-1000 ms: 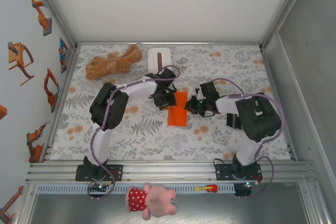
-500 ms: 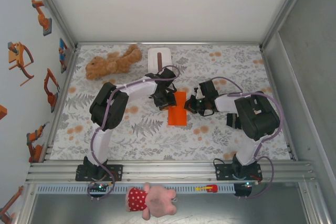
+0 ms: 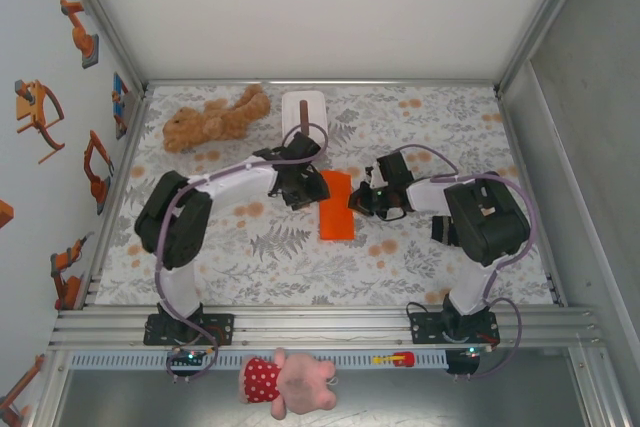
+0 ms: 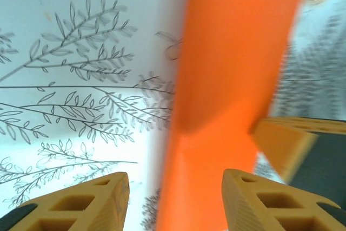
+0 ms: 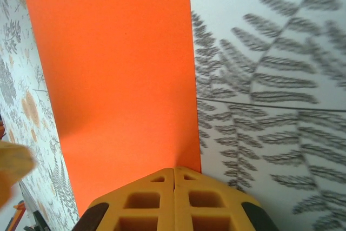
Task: Fold a paper plane with a square sheet of paper (pick it up from the middle)
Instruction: Hold the square sheet of paper at the center of the table, then first fold the square sheet of paper in half at the center of the table.
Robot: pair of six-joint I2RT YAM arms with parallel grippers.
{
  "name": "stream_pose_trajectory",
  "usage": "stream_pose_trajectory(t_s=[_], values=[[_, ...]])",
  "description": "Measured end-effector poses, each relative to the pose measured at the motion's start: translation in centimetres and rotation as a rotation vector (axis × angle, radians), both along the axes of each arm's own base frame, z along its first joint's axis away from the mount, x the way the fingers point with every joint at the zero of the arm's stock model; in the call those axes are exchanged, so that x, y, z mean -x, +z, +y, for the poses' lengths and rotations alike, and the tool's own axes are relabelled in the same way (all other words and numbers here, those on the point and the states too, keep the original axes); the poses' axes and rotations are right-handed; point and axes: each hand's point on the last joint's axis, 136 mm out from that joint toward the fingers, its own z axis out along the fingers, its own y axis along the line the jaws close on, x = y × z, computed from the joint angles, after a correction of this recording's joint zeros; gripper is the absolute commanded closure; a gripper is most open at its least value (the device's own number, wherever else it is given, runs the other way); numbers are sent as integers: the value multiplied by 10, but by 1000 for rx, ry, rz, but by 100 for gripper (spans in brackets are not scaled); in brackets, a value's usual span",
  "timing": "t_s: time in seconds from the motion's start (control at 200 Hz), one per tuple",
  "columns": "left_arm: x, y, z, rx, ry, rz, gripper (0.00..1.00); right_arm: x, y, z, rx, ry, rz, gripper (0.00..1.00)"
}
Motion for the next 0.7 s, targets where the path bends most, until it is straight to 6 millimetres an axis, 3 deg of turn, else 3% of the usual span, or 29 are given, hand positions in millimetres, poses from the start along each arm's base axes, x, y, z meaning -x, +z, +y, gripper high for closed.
stream_pose_trajectory(t_s=[0.09,0.18,0.556,0.696], values=[[-4,19,-6,87,-1,-66,58,3,0,10,-5,23,-3,100],[-5,23,-15,152,-17,-90,63,6,0,19,-9,42,-4,100],[10,-32,-33,171,-57,52,79,6,-1,24,-17,46,0,100],[13,-38,-34,173,-64,77,81,6,-1,24,-16,46,1,100]])
